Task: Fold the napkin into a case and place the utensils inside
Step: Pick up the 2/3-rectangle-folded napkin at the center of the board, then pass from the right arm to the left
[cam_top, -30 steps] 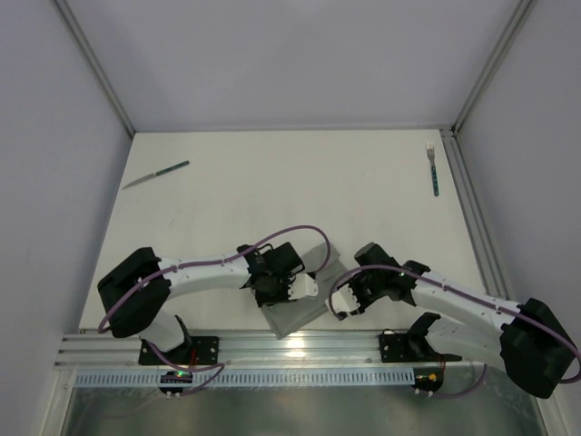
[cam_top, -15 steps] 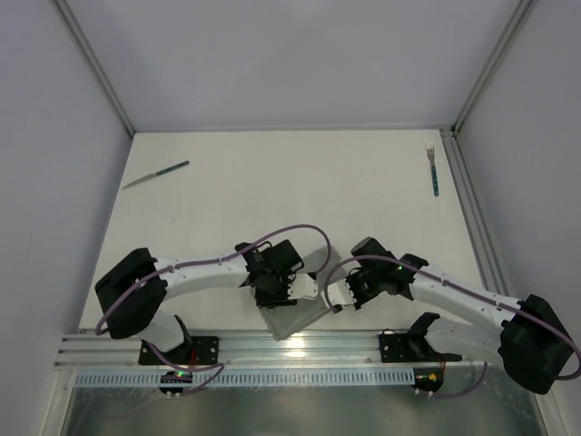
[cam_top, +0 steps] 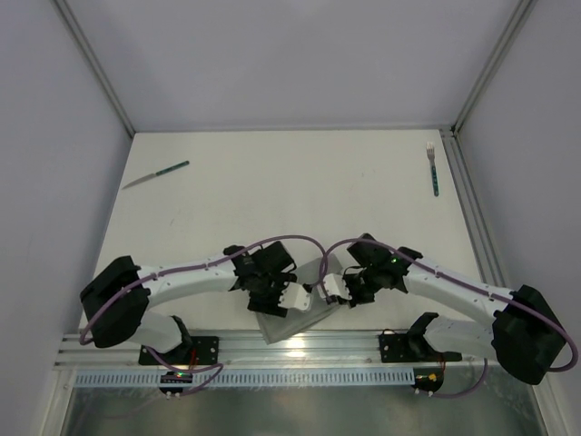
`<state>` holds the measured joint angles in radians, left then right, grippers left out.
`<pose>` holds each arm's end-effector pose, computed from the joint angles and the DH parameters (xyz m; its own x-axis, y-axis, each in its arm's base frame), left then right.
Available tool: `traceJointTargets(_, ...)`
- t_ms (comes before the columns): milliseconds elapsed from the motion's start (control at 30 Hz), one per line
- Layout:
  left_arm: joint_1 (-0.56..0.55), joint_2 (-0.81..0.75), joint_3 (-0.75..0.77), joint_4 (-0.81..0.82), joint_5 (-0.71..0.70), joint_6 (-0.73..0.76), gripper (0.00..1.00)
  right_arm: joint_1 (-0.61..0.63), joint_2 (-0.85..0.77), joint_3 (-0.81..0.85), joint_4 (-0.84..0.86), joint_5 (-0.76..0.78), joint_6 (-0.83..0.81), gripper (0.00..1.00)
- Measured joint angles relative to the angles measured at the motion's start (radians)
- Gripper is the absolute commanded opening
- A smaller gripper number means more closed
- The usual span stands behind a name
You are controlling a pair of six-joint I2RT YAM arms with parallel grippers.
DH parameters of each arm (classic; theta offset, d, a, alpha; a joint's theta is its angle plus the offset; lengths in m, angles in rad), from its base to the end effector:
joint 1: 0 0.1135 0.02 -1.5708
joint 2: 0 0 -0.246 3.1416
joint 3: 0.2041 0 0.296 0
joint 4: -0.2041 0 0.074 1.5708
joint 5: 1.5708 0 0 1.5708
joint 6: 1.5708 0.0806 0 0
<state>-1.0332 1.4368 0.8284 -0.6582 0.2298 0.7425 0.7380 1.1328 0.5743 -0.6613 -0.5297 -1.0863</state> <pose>0.1404 -0.2713 0.0954 0.2292 0.9013 -0.3676 0.9723 -0.2299 0.0424 0.1521 0.1934 0.0988 0.3039 -0.7558 -0.5800 -0.9450 -0.3161 -0.0833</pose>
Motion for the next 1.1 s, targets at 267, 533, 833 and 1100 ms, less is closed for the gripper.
traceJointTargets(267,0.000,-0.131,-0.034,-0.038,0.059,0.095,0.73,-0.018,0.000,0.000,0.010,-0.025,0.032,0.03)
traceJointTargets(533,-0.007,-0.230,-0.052,-0.069,0.075,0.153,0.85,-0.020,0.000,0.000,0.013,-0.037,0.056,0.03)
traceJointTargets(833,-0.133,-0.288,-0.066,-0.103,0.026,0.066,0.99,-0.077,0.063,0.052,0.027,-0.101,0.124,0.03)
traceJointTargets(1100,-0.332,-0.317,-0.112,-0.087,0.000,0.045,0.80,-0.110,0.119,0.077,0.044,-0.140,0.158,0.03)
